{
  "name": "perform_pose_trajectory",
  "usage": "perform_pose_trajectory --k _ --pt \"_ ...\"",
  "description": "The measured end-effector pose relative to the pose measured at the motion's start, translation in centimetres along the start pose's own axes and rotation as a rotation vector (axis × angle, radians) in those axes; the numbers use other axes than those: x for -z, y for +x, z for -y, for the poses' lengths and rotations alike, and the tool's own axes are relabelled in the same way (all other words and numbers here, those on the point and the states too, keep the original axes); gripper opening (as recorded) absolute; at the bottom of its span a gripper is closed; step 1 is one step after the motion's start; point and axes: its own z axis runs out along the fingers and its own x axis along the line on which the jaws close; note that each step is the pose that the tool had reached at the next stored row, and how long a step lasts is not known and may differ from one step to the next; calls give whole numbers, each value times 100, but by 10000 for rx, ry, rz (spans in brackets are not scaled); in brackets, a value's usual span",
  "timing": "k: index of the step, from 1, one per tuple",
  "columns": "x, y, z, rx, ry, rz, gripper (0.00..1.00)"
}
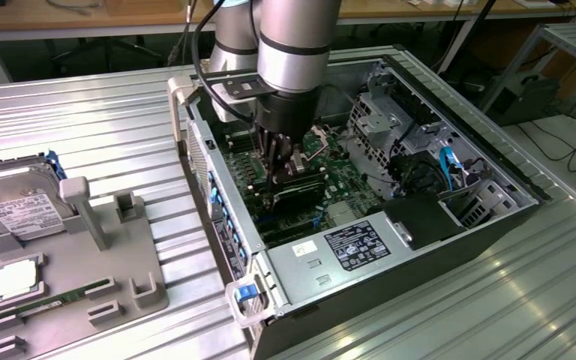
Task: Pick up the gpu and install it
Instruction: 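Press down on the gpu until it lock into place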
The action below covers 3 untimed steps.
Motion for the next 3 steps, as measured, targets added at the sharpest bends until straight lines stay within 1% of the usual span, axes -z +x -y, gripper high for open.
perform_pose_trajectory --k 3 --pt "0 0 0 0 0 0 11"
